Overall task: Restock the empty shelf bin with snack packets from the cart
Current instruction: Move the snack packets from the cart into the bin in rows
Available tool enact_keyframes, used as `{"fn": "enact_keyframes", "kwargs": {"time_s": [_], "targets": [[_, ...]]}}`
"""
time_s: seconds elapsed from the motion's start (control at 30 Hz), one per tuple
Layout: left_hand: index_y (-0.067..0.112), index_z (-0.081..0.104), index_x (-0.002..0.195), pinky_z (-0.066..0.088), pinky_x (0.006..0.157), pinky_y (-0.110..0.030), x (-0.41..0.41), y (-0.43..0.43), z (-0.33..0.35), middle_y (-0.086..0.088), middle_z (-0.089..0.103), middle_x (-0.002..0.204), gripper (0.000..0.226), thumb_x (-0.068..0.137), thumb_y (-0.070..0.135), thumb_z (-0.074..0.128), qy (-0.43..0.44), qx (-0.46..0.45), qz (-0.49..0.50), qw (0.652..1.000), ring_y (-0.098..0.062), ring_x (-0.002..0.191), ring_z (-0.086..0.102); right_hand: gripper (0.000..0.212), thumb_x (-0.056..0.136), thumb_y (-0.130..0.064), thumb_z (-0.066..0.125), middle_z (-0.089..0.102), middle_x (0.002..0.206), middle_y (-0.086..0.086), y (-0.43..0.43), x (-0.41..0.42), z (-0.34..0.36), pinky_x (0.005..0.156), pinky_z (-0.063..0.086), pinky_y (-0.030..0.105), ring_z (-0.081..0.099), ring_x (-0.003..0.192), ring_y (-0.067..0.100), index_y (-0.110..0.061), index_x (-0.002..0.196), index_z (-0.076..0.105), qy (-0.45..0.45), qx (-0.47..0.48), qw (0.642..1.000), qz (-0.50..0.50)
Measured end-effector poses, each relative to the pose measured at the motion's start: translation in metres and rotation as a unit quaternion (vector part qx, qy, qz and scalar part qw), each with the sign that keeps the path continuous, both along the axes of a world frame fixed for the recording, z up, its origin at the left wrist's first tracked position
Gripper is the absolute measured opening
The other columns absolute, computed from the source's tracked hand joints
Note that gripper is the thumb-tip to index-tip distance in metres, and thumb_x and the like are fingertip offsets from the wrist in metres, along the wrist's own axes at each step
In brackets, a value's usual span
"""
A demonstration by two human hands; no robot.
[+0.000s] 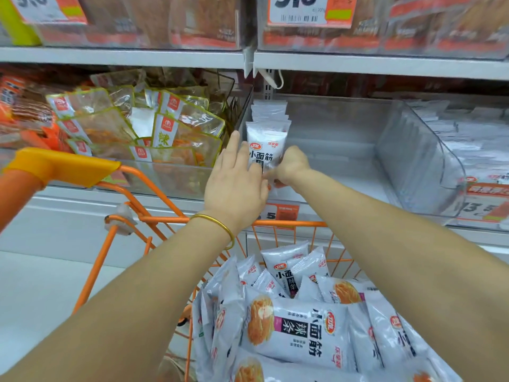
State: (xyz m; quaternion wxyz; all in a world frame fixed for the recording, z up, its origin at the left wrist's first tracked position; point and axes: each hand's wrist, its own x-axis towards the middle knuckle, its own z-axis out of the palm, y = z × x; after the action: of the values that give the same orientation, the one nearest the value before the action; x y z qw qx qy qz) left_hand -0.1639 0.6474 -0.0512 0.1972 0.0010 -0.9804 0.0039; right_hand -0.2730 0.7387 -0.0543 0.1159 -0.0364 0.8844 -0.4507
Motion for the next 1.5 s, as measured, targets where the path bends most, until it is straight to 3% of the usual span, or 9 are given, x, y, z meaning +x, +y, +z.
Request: {"fn": "enact_keyframes", "kwargs": {"time_s": [0.3, 0.4, 0.57, 0.73, 0.8, 0.9, 1.13, 1.3, 1.5], "targets": [[0.012, 0.052, 0.126, 0.001, 0.118, -0.043, 0.008, 0.002, 0.008, -0.01, 0.02, 0.155, 0.044, 0.099, 0.039, 0.03, -0.026, -0.026, 0.01, 0.999, -0.025, 0.146, -0.001, 0.027, 0.075, -0.008, 0.078, 0.063, 0.09, 0.012, 0.017, 0.007, 0.011, 0.075, 0.058, 0.035, 0.066, 0.081, 0.027, -0.008, 0.082, 0.053, -0.014, -0.018, 1.0, 0.016], [0.01, 0.057, 0.119, 0.009, 0.116, -0.044, 0.014, 0.005, 0.012, -0.011, 0.035, 0.148, 0.041, 0.097, 0.035, 0.034, -0.004, -0.027, -0.012, 1.0, -0.028, 0.142, 0.016, 0.04, 0.073, -0.008, 0.08, 0.053, 0.086, 0.008, 0.031, 0.021, 0.027, 0.082, 0.057, 0.044, 0.065, 0.085, 0.03, -0.005, 0.095, 0.048, 0.014, -0.033, 0.999, 0.017], [0.007, 0.066, 0.089, 0.033, 0.089, -0.043, 0.024, 0.016, 0.017, -0.01, 0.064, 0.106, 0.036, 0.086, 0.027, 0.036, 0.074, -0.1, -0.096, 0.988, -0.033, 0.106, 0.055, 0.029, 0.08, 0.005, 0.069, 0.054, 0.065, 0.01, 0.08, 0.069, 0.058, 0.059, 0.058, 0.038, 0.06, 0.055, 0.023, -0.011, 0.073, 0.046, 0.074, -0.076, 0.99, 0.091], [0.01, 0.064, 0.086, 0.033, 0.081, -0.04, 0.039, 0.033, 0.018, -0.007, 0.064, 0.099, 0.025, 0.08, 0.021, 0.043, 0.07, -0.157, -0.145, 0.974, -0.031, 0.095, 0.058, 0.002, 0.084, -0.009, 0.066, 0.07, 0.086, 0.013, 0.11, 0.114, 0.042, 0.056, 0.052, 0.026, 0.067, 0.072, 0.023, -0.009, 0.084, 0.068, 0.033, 0.223, 0.925, 0.305], [0.01, 0.065, 0.088, 0.033, 0.082, -0.04, 0.043, 0.039, 0.018, -0.006, 0.064, 0.099, 0.024, 0.08, 0.02, 0.044, 0.069, -0.152, -0.156, 0.974, -0.032, 0.095, 0.058, 0.016, 0.084, -0.026, 0.065, 0.067, 0.086, 0.007, 0.115, 0.12, 0.025, 0.067, 0.047, 0.028, 0.062, 0.083, 0.024, -0.011, 0.087, 0.069, 0.059, 0.387, 0.851, 0.349], [0.01, 0.064, 0.088, 0.033, 0.081, -0.04, 0.047, 0.047, 0.017, -0.006, 0.064, 0.098, 0.02, 0.08, 0.018, 0.048, 0.071, -0.148, -0.171, 0.972, -0.032, 0.095, 0.058, 0.026, 0.09, -0.034, 0.058, 0.054, 0.072, 0.004, 0.12, 0.126, 0.006, 0.061, 0.039, 0.026, 0.052, 0.075, 0.024, -0.011, 0.078, 0.058, 0.021, 0.45, 0.815, 0.364], [0.013, 0.066, 0.089, 0.03, 0.08, -0.036, 0.053, 0.052, 0.014, -0.005, 0.063, 0.1, 0.03, 0.083, 0.023, 0.038, 0.063, -0.12, -0.172, 0.976, -0.031, 0.098, 0.056, 0.002, 0.089, -0.016, 0.06, 0.059, 0.088, -0.002, 0.132, 0.117, 0.01, 0.068, 0.044, 0.024, 0.053, 0.083, 0.016, -0.017, 0.088, 0.058, -0.01, 0.316, 0.871, 0.375], [0.014, 0.066, 0.09, 0.036, 0.079, -0.038, 0.05, 0.049, 0.011, -0.003, 0.063, 0.101, 0.032, 0.084, 0.026, 0.036, 0.065, -0.09, -0.174, 0.978, -0.029, 0.099, 0.054, 0.029, 0.093, -0.03, 0.054, 0.059, 0.116, -0.002, 0.133, 0.119, 0.009, 0.093, 0.045, 0.032, 0.054, 0.104, 0.018, -0.018, 0.118, 0.06, -0.077, 0.401, 0.812, 0.417], [0.015, 0.065, 0.089, 0.035, 0.076, -0.036, 0.048, 0.048, 0.008, -0.001, 0.062, 0.1, 0.034, 0.085, 0.029, 0.035, 0.072, -0.045, -0.187, 0.979, -0.027, 0.097, 0.052, 0.012, 0.084, -0.022, 0.069, 0.053, 0.073, -0.007, 0.137, 0.112, 0.017, 0.06, 0.039, 0.018, 0.049, 0.069, 0.011, -0.018, 0.088, 0.059, 0.013, 0.255, 0.898, 0.358]]}}
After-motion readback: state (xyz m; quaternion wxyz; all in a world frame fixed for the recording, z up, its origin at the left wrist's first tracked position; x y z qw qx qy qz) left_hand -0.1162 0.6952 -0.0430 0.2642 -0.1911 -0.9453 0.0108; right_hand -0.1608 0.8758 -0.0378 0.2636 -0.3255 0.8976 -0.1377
